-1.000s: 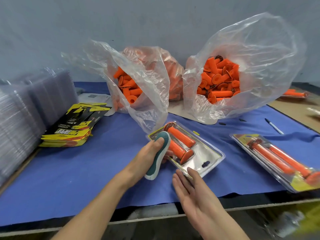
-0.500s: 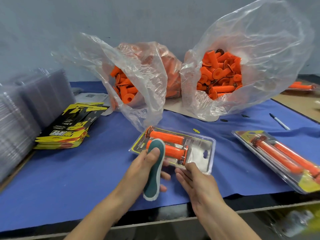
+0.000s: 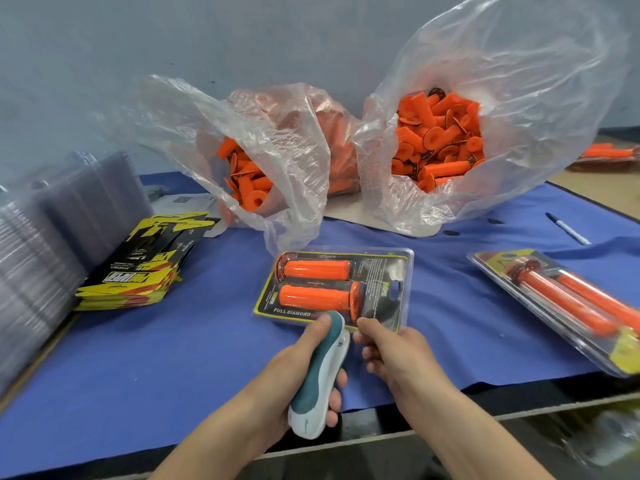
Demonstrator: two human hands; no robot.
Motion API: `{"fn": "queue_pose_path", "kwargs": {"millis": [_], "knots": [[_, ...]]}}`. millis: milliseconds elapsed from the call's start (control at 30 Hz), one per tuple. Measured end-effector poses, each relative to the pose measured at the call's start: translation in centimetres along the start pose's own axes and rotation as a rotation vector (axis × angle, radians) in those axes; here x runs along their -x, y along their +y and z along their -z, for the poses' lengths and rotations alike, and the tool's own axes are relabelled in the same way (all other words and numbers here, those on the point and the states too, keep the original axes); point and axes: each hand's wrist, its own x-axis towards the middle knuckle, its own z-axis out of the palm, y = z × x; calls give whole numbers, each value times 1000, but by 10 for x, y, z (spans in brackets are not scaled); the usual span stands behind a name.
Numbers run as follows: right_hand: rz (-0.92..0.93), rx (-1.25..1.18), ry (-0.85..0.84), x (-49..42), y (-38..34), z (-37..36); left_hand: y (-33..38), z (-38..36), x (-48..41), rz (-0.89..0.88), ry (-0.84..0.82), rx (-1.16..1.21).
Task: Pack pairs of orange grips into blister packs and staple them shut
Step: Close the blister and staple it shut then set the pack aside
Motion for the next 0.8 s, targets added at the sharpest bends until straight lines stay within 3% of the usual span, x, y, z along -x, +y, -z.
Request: {"fn": "queue_pose_path", "kwargs": {"millis": [267, 633, 800], "knots": [[6, -48, -20, -2, -9, 13, 4, 0, -8, -15, 78, 63], [-38, -109, -50, 0, -7, 14, 4, -11, -10, -52, 52, 82], [-27, 9, -99, -1, -6, 19, -6, -20, -6, -40, -7, 0]]}}
